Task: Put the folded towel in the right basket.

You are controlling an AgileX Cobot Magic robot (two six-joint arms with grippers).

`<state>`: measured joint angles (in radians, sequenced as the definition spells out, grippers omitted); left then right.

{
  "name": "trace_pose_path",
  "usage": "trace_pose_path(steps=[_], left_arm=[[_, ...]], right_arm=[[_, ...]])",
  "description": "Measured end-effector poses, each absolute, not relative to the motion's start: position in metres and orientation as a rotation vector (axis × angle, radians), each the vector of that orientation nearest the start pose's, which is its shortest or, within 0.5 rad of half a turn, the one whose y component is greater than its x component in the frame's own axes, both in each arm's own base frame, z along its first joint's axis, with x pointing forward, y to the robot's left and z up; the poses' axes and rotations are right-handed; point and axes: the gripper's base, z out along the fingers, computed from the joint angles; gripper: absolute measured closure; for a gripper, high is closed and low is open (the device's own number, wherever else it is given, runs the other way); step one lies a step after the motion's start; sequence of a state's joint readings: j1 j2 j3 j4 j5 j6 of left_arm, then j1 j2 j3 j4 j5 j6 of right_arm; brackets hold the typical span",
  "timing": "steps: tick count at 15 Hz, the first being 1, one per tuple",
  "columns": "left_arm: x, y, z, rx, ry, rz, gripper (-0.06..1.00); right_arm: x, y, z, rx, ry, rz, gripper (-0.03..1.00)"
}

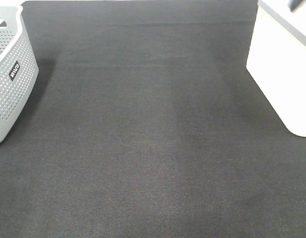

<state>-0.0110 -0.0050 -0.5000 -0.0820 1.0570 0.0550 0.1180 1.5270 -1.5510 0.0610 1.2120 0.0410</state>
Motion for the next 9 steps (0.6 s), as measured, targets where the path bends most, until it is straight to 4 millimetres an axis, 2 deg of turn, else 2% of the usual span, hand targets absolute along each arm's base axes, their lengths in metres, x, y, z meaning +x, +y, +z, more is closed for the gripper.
trace_pose_path(steps=[1, 2, 5, 6, 9], left_arm=[[-0.006, -0.006, 0.278, 0.071, 2.032, -0.070, 0.07], [-0.006, -0.006, 0.278, 0.071, 2.032, -0.070, 0.07], [-0.006, -0.006, 0.278, 0.071, 2.032, -0.070, 0.07], [-0.006, -0.006, 0.278, 0.071, 2.032, -0.070, 0.07], [-0.006, -0.006, 0.278, 0.071, 2.032, -0.070, 0.07]], right_arm=[[0.292, 0.039, 0.373, -0.090, 2.684, 0.124, 0.32], [0.292, 0.039, 0.373, -0.090, 2.684, 0.124, 0.32], [0.228, 0.031, 0.351, -0.090, 2.744, 0.109, 0.32], [0.195, 0.027, 0.333, -0.090, 2.778, 0.106, 0.32], [0.133, 0.020, 0.303, -0.090, 2.786, 0.105, 0.32]])
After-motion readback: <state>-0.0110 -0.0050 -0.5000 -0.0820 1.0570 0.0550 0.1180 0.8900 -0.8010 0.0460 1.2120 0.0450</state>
